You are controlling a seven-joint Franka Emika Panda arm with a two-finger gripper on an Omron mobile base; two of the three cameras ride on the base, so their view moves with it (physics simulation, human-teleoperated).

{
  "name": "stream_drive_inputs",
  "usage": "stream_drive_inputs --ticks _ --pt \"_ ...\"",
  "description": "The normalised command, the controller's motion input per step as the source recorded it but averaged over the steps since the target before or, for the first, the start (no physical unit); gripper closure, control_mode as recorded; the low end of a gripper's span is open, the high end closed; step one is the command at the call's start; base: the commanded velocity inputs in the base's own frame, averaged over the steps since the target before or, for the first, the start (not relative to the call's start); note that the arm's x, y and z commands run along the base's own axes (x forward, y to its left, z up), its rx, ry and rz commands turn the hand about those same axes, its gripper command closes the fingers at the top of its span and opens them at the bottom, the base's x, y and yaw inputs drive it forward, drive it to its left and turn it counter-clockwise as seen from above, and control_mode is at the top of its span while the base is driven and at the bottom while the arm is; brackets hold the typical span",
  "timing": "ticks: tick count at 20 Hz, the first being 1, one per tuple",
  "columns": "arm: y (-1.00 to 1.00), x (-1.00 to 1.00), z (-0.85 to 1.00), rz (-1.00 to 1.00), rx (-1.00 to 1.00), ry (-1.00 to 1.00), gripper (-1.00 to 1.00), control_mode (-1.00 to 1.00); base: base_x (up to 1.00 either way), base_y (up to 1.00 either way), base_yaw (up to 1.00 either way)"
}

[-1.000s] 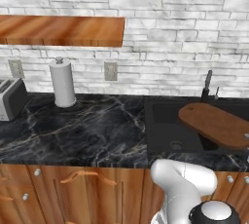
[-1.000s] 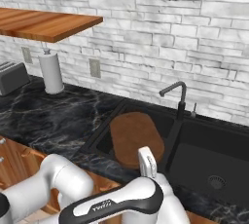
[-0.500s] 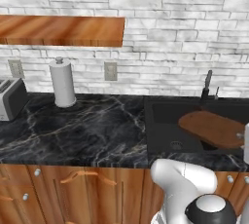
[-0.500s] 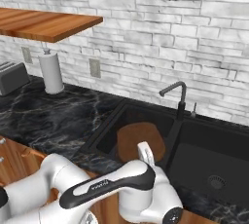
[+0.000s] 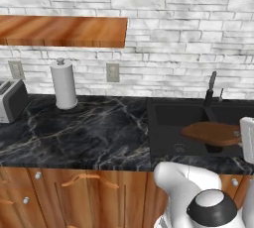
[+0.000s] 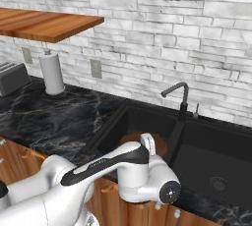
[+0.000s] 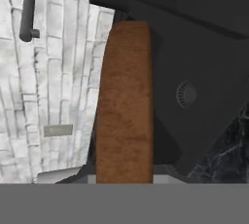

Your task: Move the cutting board and knife to the sink. Then move spray from the cabinet to the counter.

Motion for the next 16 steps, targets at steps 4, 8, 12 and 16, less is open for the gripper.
stream_drive_inputs --ticks 4,8,12,16 --pt "0.03 0.31 -0.05 -0.07 0.05 0.11 1.0 -1.0 0.0 0.0 0.0" --pt "0.08 0.32 -0.03 -0.05 0.06 0.07 1.0 -1.0 0.0 0.0 0.0" --pt "0.13 0.34 -0.02 -0.06 0.06 0.05 1.0 -1.0 0.0 0.0 0.0" --pt "0.1 0.35 -0.04 -0.07 0.07 0.03 1.0 -1.0 0.0 0.0 0.0"
